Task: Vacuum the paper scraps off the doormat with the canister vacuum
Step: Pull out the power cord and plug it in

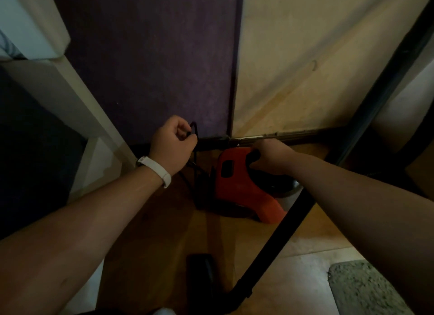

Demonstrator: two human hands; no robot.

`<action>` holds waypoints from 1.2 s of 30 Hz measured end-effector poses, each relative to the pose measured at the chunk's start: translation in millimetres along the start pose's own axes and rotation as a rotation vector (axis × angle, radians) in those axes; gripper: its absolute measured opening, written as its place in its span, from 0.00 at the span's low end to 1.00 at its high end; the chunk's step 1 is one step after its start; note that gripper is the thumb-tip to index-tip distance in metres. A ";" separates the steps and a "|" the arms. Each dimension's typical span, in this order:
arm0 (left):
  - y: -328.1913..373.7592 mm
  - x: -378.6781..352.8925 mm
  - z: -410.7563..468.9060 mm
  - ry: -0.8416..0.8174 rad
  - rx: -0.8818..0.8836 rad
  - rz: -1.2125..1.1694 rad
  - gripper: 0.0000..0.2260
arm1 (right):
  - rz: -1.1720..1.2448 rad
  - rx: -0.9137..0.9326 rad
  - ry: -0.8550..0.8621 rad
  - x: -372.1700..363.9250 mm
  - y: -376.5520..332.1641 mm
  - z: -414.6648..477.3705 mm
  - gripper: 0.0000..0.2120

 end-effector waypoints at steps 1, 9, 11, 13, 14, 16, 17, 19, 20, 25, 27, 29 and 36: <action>0.3 1.2 -0.4 0.013 0.017 0.003 0.05 | -0.005 0.004 -0.008 -3.3 -2.3 1.2 0.10; -7.5 7.0 -2.5 -0.012 0.114 0.101 0.06 | -0.044 -0.010 -0.015 -13.3 -8.0 3.4 0.12; -7.3 10.0 -4.1 0.017 0.137 0.127 0.08 | -0.052 -0.004 0.012 -15.6 -7.7 2.2 0.10; -5.5 13.8 -4.2 0.049 0.127 0.145 0.09 | -0.007 0.003 0.041 -14.9 -9.7 -0.4 0.11; -4.0 15.5 -3.5 0.065 0.103 0.167 0.09 | 0.035 0.014 0.059 -13.9 -10.7 -1.7 0.14; 2.1 19.8 -1.4 0.096 0.057 0.214 0.08 | 0.098 0.055 0.100 -10.6 -15.4 -8.6 0.19; 6.1 22.0 0.1 0.107 0.061 0.212 0.08 | 0.124 0.081 0.112 -10.2 -19.8 -13.9 0.20; 14.2 25.3 2.9 0.115 0.115 0.144 0.07 | 0.188 0.141 0.109 -13.6 -30.2 -24.3 0.20; 18.8 26.6 4.2 0.119 0.146 0.103 0.07 | 0.238 0.171 0.109 -16.5 -35.4 -28.9 0.19; 54.4 40.8 12.5 0.206 0.247 -0.067 0.05 | 0.600 0.144 0.028 -29.3 -50.7 -47.1 0.19; 64.7 45.9 16.9 0.203 0.306 -0.207 0.03 | 0.765 0.112 0.005 -33.8 -49.6 -49.9 0.17; 72.7 51.0 20.2 0.210 0.373 -0.379 0.02 | 0.828 0.116 0.037 -28.8 -50.2 -52.6 0.09; 97.2 76.8 29.1 0.311 0.480 -0.700 0.02 | 0.778 0.028 0.003 -15.8 -38.8 -62.1 0.10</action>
Point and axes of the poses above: each hand's wrist, its own z-axis towards the middle knuckle, its own x-axis out of the back of the hand, y = z × x, the point moved 4 cm from there along z, towards the middle knuckle, and after that the axes turned 11 degrees about z, right-handed, at the moved point
